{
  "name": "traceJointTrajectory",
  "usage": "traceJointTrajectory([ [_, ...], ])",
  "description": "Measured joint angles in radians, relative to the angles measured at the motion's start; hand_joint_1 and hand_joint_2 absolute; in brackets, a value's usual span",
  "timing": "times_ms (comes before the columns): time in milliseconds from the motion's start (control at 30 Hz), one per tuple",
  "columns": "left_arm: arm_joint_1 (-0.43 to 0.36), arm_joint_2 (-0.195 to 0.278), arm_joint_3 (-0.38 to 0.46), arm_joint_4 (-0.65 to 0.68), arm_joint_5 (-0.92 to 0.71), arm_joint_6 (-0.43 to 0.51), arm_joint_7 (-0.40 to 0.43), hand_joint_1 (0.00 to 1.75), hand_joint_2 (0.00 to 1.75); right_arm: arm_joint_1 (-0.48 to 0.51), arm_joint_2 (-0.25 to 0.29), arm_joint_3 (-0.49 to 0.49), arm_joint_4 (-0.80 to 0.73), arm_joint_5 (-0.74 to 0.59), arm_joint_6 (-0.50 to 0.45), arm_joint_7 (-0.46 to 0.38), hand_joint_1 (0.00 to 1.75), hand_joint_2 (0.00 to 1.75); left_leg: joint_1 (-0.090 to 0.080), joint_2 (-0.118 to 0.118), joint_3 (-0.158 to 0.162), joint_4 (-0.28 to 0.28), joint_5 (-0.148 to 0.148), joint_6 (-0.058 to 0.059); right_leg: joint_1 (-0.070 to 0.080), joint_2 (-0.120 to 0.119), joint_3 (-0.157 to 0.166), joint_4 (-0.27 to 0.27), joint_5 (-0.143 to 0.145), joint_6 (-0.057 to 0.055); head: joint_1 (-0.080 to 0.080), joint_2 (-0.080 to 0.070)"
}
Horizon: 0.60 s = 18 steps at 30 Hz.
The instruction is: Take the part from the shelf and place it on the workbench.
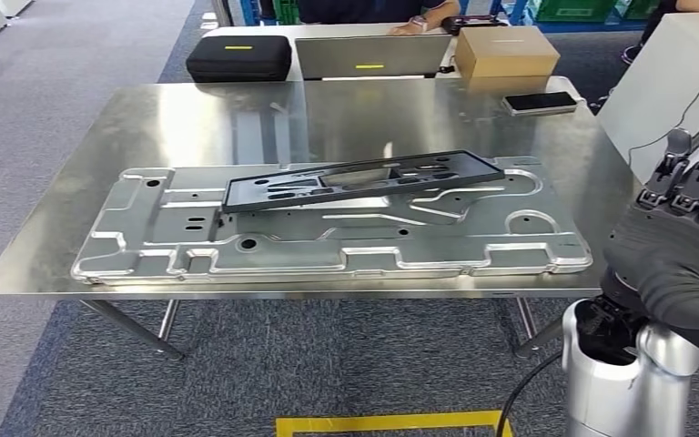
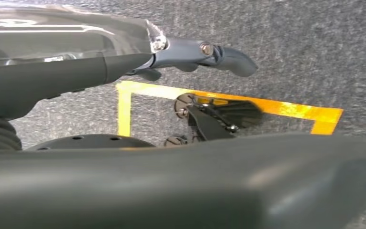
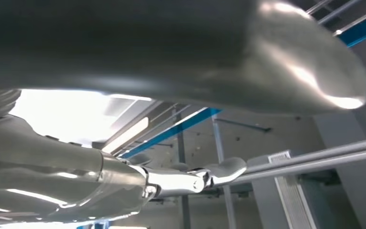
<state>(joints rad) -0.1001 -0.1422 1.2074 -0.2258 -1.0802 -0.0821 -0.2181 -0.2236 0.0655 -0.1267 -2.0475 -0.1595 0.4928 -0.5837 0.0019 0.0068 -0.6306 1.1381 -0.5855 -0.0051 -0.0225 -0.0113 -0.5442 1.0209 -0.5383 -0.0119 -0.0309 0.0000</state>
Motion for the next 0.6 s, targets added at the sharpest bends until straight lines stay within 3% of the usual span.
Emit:
traceJointTrajectory([
  [67,0.001,0.000,-0.001,0.000,0.000,0.001,0.000,0.00,0.00,0.006,0.004,-0.001,-0.001,-0.001,0.001,-0.002,0.00,0.00,0.005,0.000,-0.040,0.127,-0.071,-0.009,0.001,-0.002,-0.017,0.002,0.011,-0.002,0.000,0.000],
  [100,0.001,0.001,-0.002,0.000,0.000,0.001,0.000,0.00,0.00,0.010,0.006,-0.002,-0.001,-0.001,0.001,-0.004,0.00,0.00,0.005,0.000,-0.045,0.162,-0.085,-0.011,0.001,-0.003,-0.025,0.003,0.016,-0.001,0.000,0.000],
  [133,0.002,0.001,-0.002,0.000,0.000,0.002,0.000,0.00,0.00,0.013,0.007,-0.003,-0.002,-0.002,0.002,-0.005,0.00,0.00,0.006,0.000,-0.030,0.158,-0.080,-0.011,0.001,-0.003,-0.031,0.004,0.020,0.000,0.000,0.000],
  [167,0.002,0.002,-0.002,0.000,0.000,0.002,0.000,0.00,0.00,0.015,0.009,-0.003,-0.003,-0.003,0.003,-0.007,0.00,0.00,0.006,0.000,0.004,0.113,-0.058,-0.009,0.001,-0.003,-0.035,0.005,0.023,0.001,0.000,0.000],
  [267,-0.001,0.007,-0.002,0.000,0.001,0.003,0.000,0.00,0.00,0.017,0.014,-0.005,-0.006,-0.007,0.007,-0.014,0.00,0.00,0.001,-0.003,0.128,-0.091,0.014,0.005,0.004,-0.002,-0.044,0.007,0.034,0.011,0.000,0.000],
  [300,-0.002,0.008,-0.002,0.000,0.004,0.001,-0.001,0.00,0.00,0.019,0.016,-0.006,-0.007,-0.009,0.009,-0.015,0.00,0.00,-0.001,-0.005,0.144,-0.125,0.020,0.010,0.005,-0.002,-0.048,0.008,0.038,0.017,0.000,0.000],
  [400,0.000,0.011,-0.002,0.000,0.019,-0.018,-0.007,0.00,0.00,0.028,0.020,-0.007,-0.009,-0.017,0.017,-0.018,0.00,0.00,-0.003,-0.004,0.137,-0.141,0.027,0.022,0.003,-0.002,-0.058,0.008,0.048,0.036,0.000,0.000],
  [467,0.000,0.013,0.000,0.000,0.027,-0.031,-0.008,0.00,0.00,0.032,0.021,-0.008,-0.011,-0.018,0.021,-0.020,0.00,0.00,0.000,0.000,0.127,-0.147,0.041,0.037,0.002,0.001,-0.074,0.044,0.012,0.043,0.001,0.000],
  [567,0.001,0.014,0.002,0.000,0.039,-0.044,-0.002,0.00,0.00,0.044,0.022,-0.009,-0.011,-0.017,0.022,-0.027,0.00,0.00,-0.001,0.005,0.106,-0.147,0.057,0.048,0.002,0.004,-0.133,0.215,-0.102,0.047,0.001,0.000],
  [600,0.002,0.014,0.003,0.000,0.041,-0.046,-0.001,0.00,0.00,0.050,0.022,-0.009,-0.011,-0.016,0.022,-0.029,0.00,0.00,-0.002,0.005,0.099,-0.145,0.061,0.049,0.002,0.004,-0.143,0.262,-0.120,0.049,0.001,0.000],
])
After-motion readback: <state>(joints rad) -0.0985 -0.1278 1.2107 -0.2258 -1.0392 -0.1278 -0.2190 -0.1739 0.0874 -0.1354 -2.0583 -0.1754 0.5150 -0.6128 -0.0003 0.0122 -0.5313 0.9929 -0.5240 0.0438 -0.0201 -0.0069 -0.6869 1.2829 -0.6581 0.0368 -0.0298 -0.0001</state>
